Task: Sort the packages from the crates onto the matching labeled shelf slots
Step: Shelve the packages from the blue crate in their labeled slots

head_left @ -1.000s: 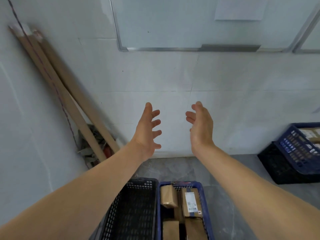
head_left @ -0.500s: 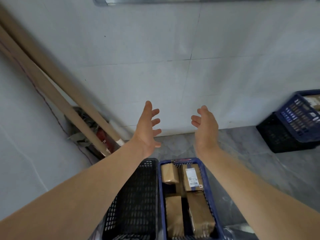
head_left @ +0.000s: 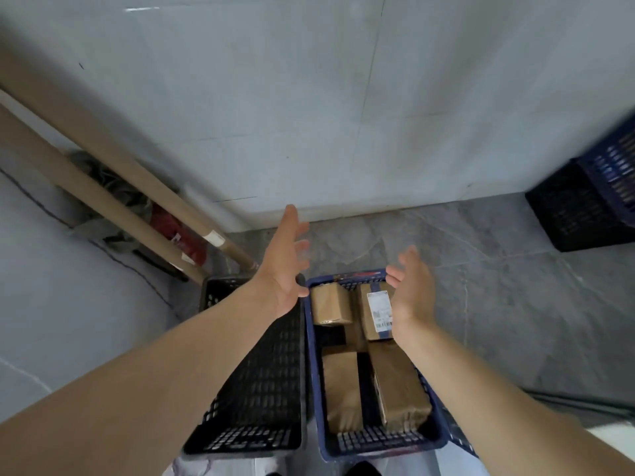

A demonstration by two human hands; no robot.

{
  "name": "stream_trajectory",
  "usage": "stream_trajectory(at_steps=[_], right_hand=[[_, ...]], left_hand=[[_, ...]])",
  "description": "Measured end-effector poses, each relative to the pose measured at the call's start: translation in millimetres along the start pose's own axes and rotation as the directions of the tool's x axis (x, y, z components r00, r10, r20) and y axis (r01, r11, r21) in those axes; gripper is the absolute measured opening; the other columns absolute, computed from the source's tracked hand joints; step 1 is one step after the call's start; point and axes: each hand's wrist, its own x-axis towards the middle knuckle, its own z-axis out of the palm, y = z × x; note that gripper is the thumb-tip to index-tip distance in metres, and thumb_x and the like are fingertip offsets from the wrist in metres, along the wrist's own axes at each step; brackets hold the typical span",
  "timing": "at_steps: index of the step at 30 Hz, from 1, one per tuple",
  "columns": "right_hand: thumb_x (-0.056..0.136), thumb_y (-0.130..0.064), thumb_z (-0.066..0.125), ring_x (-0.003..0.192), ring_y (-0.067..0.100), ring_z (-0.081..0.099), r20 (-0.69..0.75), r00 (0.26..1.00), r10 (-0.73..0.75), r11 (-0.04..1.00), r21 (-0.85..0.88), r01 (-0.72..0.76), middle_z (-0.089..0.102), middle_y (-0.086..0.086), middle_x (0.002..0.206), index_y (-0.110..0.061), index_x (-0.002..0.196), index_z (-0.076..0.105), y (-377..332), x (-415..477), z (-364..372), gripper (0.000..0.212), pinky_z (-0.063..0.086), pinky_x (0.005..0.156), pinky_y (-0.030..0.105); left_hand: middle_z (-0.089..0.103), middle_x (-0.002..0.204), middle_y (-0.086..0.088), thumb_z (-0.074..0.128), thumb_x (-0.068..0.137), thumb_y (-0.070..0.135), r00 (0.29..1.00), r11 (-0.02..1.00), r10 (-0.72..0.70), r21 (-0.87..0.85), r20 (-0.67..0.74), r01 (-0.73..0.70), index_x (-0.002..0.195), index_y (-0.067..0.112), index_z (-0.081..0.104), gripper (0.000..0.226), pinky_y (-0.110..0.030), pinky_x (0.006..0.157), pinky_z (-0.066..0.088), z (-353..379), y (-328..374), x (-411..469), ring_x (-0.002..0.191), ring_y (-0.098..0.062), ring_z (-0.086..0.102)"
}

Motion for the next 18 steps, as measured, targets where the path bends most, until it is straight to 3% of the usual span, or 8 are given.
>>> stream_trajectory(at_steps=[2,5,11,15,18], right_hand=[[0.107,-0.049,0.043,0.116,0.022,0.061,-0.034,0.999,0.024,1.0,-0.002,-0.024,0.067,0.006,0.121,-0.024,0.106,0.064,24,22,-2,0.032,0.039,0.102,0.038],[0.108,-0.047,0.043,0.113,0.019,0.062,-0.07,0.997,0.041,0.999,-0.019,-0.042,0.066,0.004,0.122,-0.027,0.112,0.061,64,50,-3,0.027,0.04,0.103,0.037],[0.109,-0.045,0.043,0.112,0.019,0.061,-0.09,0.987,0.13,0.991,-0.007,-0.131,0.064,0.002,0.121,-0.026,0.128,0.058,143,101,-3,0.031,0.04,0.1,0.034],[0.107,-0.055,0.038,0.11,0.018,0.061,-0.065,0.98,0.189,0.982,0.008,-0.189,0.064,0.0,0.117,-0.027,0.132,0.057,185,136,0,0.043,0.036,0.097,0.038],[0.104,-0.061,0.038,0.105,0.013,0.062,-0.062,0.969,0.239,0.971,0.039,-0.237,0.065,0.001,0.123,-0.025,0.138,0.057,215,162,5,0.053,0.037,0.094,0.04]], left_hand=[[0.036,0.159,-0.003,0.028,0.092,0.077,1.0,1.0,-0.02,0.016,-0.004,0.02,0.147,0.032,0.046,0.073,-0.069,0.112,0.02,2,-17,22,0.146,-0.031,0.031],[0.033,0.161,-0.003,0.027,0.093,0.077,0.999,0.998,-0.044,0.053,-0.012,0.045,0.149,0.032,0.043,0.074,-0.069,0.111,0.02,3,-43,55,0.148,-0.032,0.028],[0.033,0.162,-0.003,0.028,0.096,0.073,0.997,0.985,-0.064,0.16,-0.042,0.07,0.15,0.03,0.043,0.071,-0.068,0.113,0.018,5,-98,125,0.148,-0.033,0.027],[0.034,0.161,-0.001,0.028,0.098,0.069,0.997,0.969,-0.064,0.237,-0.033,0.07,0.15,0.028,0.043,0.068,-0.053,0.105,0.027,8,-133,167,0.146,-0.028,0.03],[0.032,0.162,0.0,0.027,0.098,0.069,0.997,0.952,-0.071,0.298,-0.028,0.076,0.15,0.029,0.043,0.067,-0.058,0.114,0.018,11,-156,198,0.148,-0.025,0.029]])
